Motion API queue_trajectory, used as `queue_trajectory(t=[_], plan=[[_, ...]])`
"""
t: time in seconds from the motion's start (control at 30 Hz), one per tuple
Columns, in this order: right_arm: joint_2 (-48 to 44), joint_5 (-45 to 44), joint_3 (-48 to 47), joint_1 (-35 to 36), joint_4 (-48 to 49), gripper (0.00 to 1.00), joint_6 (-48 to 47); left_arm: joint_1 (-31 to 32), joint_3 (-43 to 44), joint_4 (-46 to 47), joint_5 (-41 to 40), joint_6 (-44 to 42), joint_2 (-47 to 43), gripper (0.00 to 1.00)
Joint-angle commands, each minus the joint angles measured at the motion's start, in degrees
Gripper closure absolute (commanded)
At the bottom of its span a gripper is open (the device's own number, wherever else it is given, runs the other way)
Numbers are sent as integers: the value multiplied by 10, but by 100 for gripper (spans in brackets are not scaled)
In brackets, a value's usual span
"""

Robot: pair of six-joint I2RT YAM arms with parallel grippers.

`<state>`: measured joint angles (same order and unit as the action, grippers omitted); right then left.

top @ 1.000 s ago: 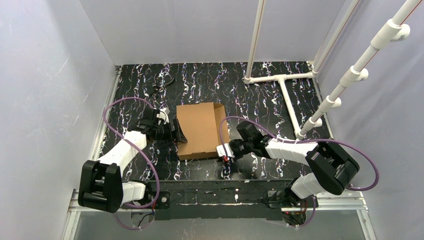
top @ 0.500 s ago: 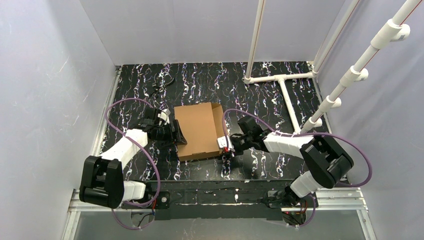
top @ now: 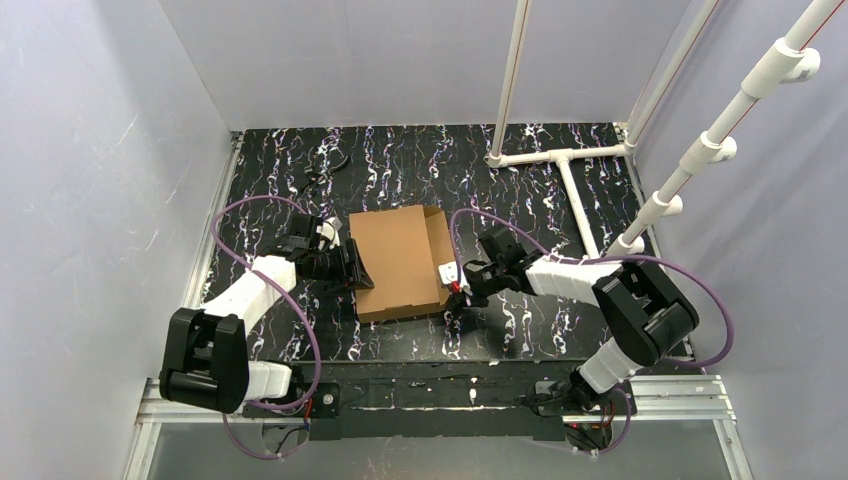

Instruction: Fold the paper box

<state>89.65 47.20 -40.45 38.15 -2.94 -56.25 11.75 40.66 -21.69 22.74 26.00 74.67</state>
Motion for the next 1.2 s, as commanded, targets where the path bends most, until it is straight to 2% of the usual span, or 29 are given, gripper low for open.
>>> queue_trajectory(t=[0.0,1.17], plan=[[21,28,-13,-9,-56,99,13,-2,11,-23,-21,-7,6,39],[101,91,-52,-39,-102,99,49,-2,13,-22,0,-8,25,39]])
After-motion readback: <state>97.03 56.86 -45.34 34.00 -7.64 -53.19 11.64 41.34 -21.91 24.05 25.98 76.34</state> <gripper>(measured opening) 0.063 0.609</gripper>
